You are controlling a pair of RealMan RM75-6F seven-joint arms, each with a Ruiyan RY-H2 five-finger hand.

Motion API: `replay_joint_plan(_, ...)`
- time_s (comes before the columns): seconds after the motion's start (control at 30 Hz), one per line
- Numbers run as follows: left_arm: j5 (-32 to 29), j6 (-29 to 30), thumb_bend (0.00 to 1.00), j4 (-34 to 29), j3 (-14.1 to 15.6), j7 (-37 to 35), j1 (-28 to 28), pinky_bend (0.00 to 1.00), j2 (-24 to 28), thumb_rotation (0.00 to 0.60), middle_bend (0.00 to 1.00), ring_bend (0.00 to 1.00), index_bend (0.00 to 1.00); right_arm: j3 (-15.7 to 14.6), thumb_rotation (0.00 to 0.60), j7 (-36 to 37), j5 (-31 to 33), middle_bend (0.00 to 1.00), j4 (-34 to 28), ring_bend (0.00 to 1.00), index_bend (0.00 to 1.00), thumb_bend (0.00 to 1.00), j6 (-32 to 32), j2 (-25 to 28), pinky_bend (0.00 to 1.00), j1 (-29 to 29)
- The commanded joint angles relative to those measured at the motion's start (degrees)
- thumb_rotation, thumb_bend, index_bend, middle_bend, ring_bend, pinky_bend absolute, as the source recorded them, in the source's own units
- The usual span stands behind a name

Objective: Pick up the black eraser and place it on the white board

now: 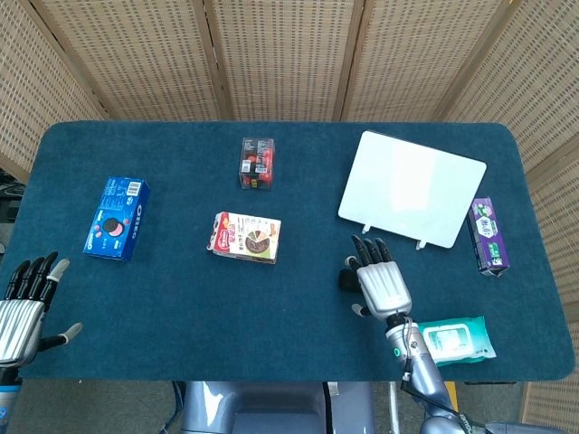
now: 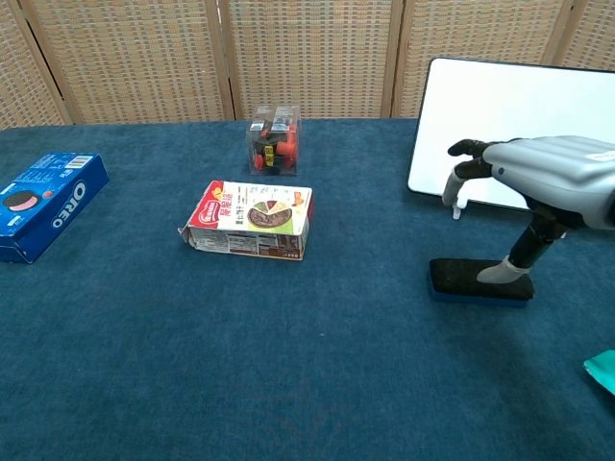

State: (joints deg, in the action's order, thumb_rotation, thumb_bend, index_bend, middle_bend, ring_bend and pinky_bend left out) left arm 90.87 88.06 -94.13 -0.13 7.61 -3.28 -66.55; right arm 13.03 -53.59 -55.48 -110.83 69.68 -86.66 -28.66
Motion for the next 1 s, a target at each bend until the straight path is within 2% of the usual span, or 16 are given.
replay_joint_plan(0.03,0.2,0.0,0.00,0.0,0.1,-0.1,0.0,0.00,0.0,0.600,0.00,0.00,0.00,0.0,0.600,-0.2,0.9,0.00,0.7,0.00,0.28,0.11,0.6,-0.8,0.00,-0.8)
replay_joint_plan(0.23,0.2,-0.4,0.00,0.0,0.2,0.2,-0.2,0.00,-0.1,0.600,0.00,0.00,0.00,-0.4,0.600,0.1,2.0,0.00,2.6,0.00,0.28,0.16,1.7,-2.2,0.00,-2.0)
replay_joint_plan(0.63,0.2,-0.8,0.00,0.0,0.3,0.2,-0.3,0.00,-0.2,0.600,0.00,0.00,0.00,-1.0,0.600,0.8,6.0,0.00,8.4,0.00,0.29,0.16,3.7,-6.0,0.00,-4.0)
replay_joint_plan(1.0,0.2,-0.7,0.00,0.0,0.4,0.1,-0.3,0.00,-0.1,0.600,0.00,0.00,0.00,-2.0,0.600,0.8,7.2,0.00,9.8,0.00,0.30,0.17,4.8,-7.3,0.00,-5.1)
